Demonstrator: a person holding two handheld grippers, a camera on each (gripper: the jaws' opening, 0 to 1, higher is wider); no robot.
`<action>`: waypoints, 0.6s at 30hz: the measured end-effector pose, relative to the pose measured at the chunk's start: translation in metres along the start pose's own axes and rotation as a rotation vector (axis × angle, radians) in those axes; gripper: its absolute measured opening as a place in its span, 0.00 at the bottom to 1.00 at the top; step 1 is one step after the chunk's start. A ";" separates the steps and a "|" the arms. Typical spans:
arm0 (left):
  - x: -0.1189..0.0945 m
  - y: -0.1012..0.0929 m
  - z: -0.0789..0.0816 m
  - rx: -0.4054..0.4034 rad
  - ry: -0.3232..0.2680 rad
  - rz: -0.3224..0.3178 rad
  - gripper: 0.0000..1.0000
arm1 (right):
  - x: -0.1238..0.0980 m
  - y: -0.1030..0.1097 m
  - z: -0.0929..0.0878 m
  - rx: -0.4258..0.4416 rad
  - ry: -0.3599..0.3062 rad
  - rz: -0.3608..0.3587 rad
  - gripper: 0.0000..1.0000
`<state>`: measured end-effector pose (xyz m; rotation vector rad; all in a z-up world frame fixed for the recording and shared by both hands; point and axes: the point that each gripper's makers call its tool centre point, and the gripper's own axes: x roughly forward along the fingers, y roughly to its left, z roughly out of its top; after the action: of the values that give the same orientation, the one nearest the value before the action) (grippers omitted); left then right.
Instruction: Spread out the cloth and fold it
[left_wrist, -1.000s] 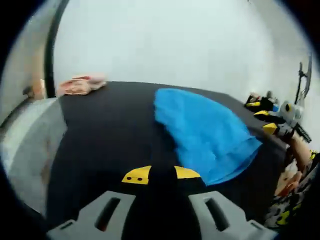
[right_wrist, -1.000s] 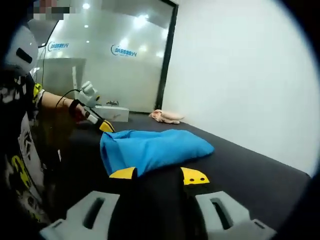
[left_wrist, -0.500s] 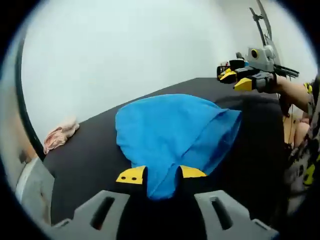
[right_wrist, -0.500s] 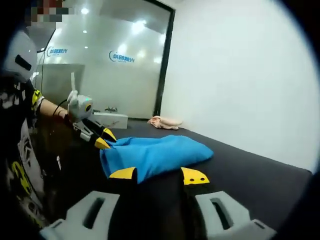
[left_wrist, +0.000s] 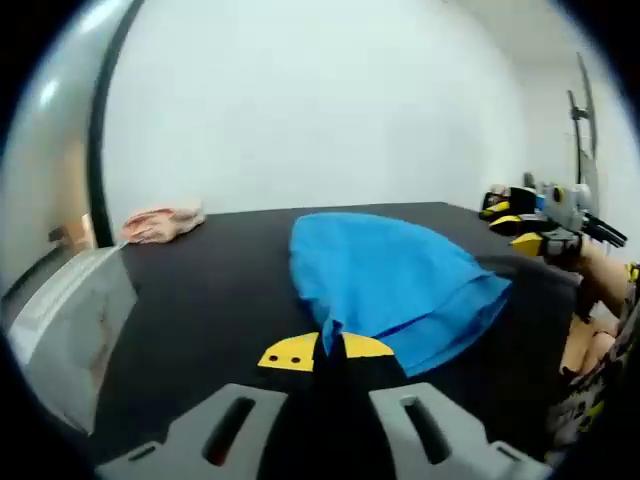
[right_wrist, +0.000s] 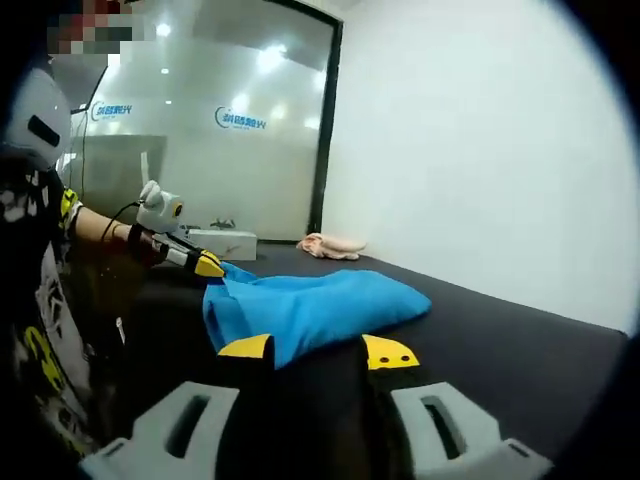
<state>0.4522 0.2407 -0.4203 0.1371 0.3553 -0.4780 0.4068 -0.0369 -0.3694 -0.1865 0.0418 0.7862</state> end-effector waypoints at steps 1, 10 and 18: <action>-0.005 0.003 0.000 0.022 -0.036 -0.004 0.18 | 0.000 0.004 -0.003 -0.043 0.018 0.028 0.32; -0.009 -0.008 0.024 0.320 -0.157 -0.160 0.22 | 0.005 0.008 -0.048 -0.452 0.164 0.141 0.33; 0.000 -0.017 0.008 0.718 -0.189 -0.421 0.23 | 0.034 0.031 -0.027 -0.670 0.052 0.187 0.33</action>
<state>0.4459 0.2238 -0.4140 0.7180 0.0078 -1.0161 0.4092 0.0033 -0.4044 -0.8476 -0.1603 0.9612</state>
